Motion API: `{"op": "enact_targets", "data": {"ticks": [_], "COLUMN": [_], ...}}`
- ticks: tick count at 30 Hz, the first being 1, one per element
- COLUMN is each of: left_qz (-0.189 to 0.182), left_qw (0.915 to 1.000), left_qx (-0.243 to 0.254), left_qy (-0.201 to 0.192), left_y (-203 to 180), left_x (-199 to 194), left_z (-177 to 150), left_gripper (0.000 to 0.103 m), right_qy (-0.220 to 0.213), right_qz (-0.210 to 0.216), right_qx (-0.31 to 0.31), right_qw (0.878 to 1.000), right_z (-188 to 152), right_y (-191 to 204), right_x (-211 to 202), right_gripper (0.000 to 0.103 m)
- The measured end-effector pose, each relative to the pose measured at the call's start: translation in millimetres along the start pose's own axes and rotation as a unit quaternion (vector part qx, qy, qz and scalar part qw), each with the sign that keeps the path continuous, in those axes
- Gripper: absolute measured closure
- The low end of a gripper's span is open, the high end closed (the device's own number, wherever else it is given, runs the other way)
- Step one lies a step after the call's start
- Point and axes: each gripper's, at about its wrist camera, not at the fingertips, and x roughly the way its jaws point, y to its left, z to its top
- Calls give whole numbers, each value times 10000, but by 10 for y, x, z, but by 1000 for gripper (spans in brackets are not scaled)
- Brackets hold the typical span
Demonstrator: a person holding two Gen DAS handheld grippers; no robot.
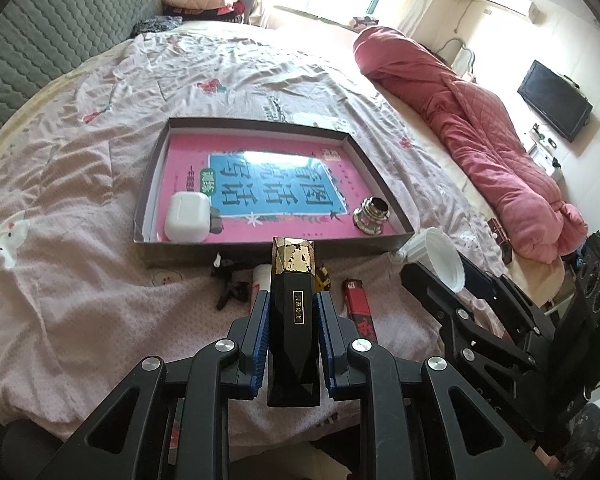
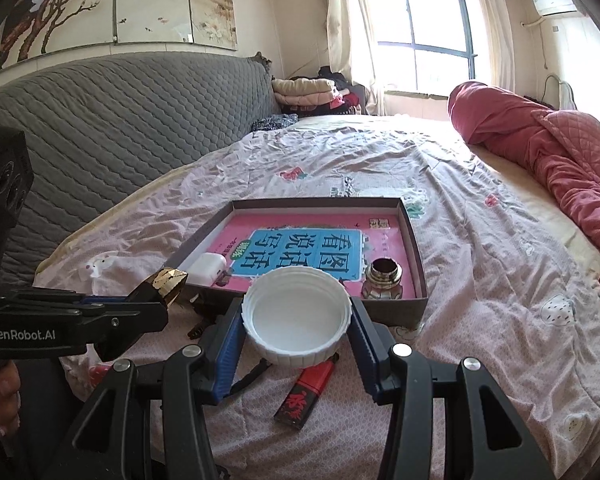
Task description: Organize rigid objects
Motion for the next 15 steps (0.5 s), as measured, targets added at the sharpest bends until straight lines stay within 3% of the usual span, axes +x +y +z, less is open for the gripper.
{"op": "enact_targets", "data": {"ticks": [15], "left_qz": [154], "left_qw": [9985], "left_qx": [154], "left_qy": [-498], "left_y": [-46], "left_x": [-215], "left_z": [130], "left_gripper": [81], "right_qy": [-428], "right_qz": [79], "right_qx": [77], "right_qw": [9990], "right_z": [172], "right_y": [50], "right_x": [-182], "right_gripper": [53]}}
